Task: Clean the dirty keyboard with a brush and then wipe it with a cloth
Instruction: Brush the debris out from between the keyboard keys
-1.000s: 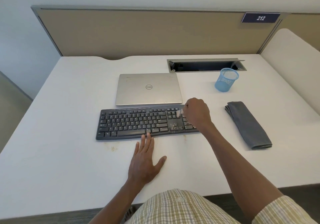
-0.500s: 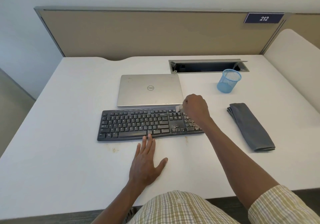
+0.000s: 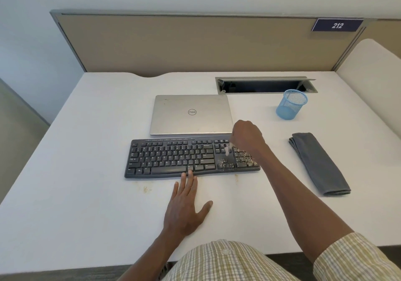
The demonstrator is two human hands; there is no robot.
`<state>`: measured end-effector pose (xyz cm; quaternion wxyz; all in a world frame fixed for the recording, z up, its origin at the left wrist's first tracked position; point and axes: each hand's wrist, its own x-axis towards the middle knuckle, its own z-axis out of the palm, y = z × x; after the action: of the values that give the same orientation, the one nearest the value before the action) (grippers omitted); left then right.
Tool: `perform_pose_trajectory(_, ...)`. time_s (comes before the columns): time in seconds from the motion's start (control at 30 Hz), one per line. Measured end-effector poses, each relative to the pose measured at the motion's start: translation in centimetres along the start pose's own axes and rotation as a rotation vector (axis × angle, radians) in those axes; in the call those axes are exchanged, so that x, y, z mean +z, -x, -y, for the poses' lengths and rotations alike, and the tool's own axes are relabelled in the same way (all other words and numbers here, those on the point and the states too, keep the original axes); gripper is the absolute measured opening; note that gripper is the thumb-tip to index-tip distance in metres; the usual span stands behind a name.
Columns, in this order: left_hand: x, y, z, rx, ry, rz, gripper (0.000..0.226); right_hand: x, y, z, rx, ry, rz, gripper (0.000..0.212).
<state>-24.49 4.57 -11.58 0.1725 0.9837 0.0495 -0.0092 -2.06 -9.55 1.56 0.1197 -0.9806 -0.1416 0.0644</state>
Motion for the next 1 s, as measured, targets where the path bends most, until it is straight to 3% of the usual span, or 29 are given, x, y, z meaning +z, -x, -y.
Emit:
perform_pose_trajectory(0.13,0.0,0.0,0.0,-0.003,0.001,0.003,0.093,0.0,-0.8,0.3,0.029,-0.017,-0.042,0.014)
perform_pose_trajectory(0.3,0.0,0.0,0.0,0.002,0.010,0.002,0.093,-0.6,-0.7,0.1,-0.020,0.048,0.142,0.022)
perform_pose_trajectory(0.47,0.0,0.0,0.0,0.004,0.017,-0.005,0.093,0.3,-1.2,0.7,-0.005,-0.051,-0.060,0.014)
perform_pose_trajectory(0.67,0.0,0.0,0.1,0.003,0.017,-0.003,0.092,0.4,-1.5,0.6,-0.034,-0.017,0.078,0.011)
perform_pose_trajectory(0.83,0.0,0.0,0.1,0.006,0.013,-0.012,0.092,0.6,-1.4,1.3,-0.006,-0.065,-0.024,0.015)
perform_pose_trajectory(1.0,0.0,0.0,0.0,0.006,0.023,-0.018,0.092,-0.1,-0.7,1.3,-0.077,0.036,0.137,0.022)
